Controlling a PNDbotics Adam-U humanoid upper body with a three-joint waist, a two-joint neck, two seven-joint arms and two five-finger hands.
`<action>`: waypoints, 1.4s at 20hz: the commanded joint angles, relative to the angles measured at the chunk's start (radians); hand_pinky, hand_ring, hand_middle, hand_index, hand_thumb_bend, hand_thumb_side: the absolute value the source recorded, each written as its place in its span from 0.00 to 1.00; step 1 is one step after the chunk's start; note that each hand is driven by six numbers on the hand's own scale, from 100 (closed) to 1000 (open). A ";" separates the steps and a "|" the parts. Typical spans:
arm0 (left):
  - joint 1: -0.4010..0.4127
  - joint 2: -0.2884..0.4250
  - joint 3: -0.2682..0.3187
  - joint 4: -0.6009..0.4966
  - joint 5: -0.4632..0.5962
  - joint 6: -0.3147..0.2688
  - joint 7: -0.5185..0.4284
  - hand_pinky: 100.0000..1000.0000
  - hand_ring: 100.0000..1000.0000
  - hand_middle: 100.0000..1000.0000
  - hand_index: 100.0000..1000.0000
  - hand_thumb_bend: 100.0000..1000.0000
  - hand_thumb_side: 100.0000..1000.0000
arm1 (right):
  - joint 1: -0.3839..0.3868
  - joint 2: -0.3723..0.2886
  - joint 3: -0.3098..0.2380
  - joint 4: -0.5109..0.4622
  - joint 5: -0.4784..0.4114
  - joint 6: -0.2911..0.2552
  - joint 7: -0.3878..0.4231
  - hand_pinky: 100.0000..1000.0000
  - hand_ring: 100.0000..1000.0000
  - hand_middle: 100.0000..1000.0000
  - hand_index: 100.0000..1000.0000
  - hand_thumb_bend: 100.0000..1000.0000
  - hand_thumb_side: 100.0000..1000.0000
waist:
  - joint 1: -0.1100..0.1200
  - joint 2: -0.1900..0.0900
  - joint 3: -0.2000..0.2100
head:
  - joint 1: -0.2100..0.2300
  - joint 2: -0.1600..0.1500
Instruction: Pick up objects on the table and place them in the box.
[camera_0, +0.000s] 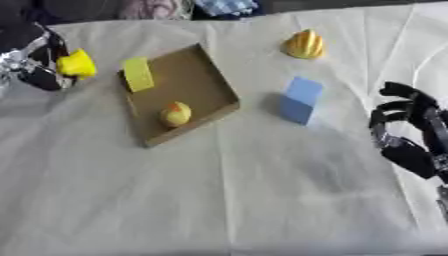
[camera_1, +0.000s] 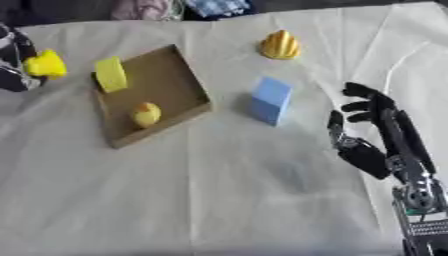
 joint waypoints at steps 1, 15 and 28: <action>-0.032 0.010 -0.025 -0.070 0.043 -0.004 -0.036 0.54 0.41 0.40 0.50 0.27 0.00 | -0.007 -0.017 -0.005 -0.016 0.002 -0.002 -0.001 0.64 0.70 0.78 0.88 0.00 0.29 | 0.005 -0.030 -0.002 | 0.000 -0.004; -0.075 -0.076 -0.162 -0.053 -0.016 -0.070 -0.209 0.61 0.53 0.54 0.65 0.38 0.06 | -0.007 -0.017 -0.001 -0.016 0.001 -0.004 0.007 0.64 0.70 0.78 0.88 0.00 0.29 | 0.004 -0.033 -0.009 | 0.005 0.000; -0.039 -0.040 -0.094 -0.153 -0.032 -0.040 -0.167 0.69 0.63 0.67 0.76 0.55 0.18 | -0.012 -0.027 -0.002 -0.017 0.004 -0.005 0.008 0.64 0.70 0.78 0.88 0.00 0.29 | 0.001 -0.031 -0.003 | 0.002 -0.002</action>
